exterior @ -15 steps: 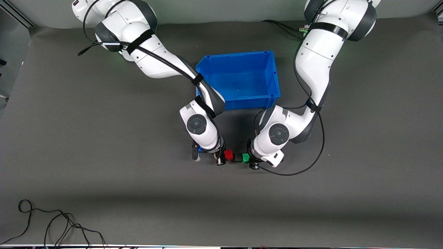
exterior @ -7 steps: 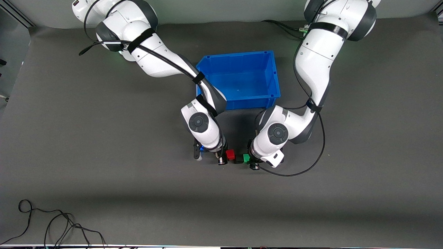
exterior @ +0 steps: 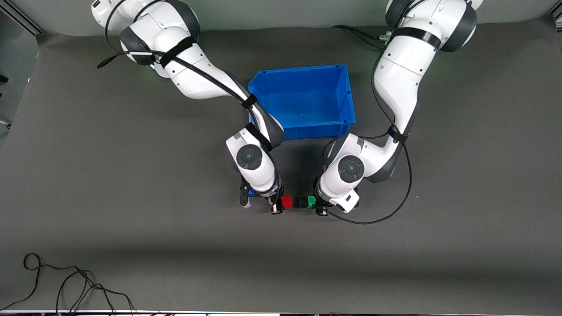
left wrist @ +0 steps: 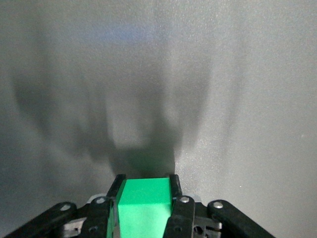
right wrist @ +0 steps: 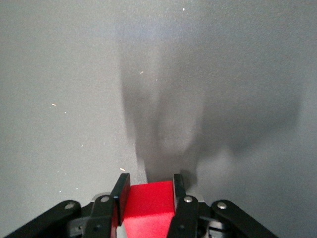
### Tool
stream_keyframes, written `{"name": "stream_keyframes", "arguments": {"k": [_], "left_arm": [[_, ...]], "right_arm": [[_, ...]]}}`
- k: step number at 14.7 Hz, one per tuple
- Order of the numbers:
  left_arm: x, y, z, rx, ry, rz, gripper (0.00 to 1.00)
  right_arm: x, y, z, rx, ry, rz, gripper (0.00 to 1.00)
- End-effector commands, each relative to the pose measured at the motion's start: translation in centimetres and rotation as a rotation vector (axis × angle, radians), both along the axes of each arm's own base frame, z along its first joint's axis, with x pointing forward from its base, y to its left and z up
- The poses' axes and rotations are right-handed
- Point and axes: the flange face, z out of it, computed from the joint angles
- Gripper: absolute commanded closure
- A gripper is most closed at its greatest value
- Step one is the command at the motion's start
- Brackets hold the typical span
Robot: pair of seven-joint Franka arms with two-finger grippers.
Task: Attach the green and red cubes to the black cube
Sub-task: 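Press the red and green cubes against the black cube's sides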
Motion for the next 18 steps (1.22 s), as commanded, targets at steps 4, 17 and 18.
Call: {"name": "stream_keyframes", "arguments": {"k": [4,17,18], "left_arm": [[0.0,-0.5,0.6,0.016,-0.004,0.008,0.84],[0.2,-1.3,1.2,0.002,-0.01,0.034,0.84],[0.2,-1.3,1.1,0.002,-0.008,0.037,0.84]], "right_arm": [[0.9,1.1,-0.4,-0.001,-0.042,-0.01,1.0],[0.5,2.1,-0.2,0.003,-0.051,0.005,1.0],[0.6,2.1,-0.1,0.003,-0.051,0.005,1.0]]}}
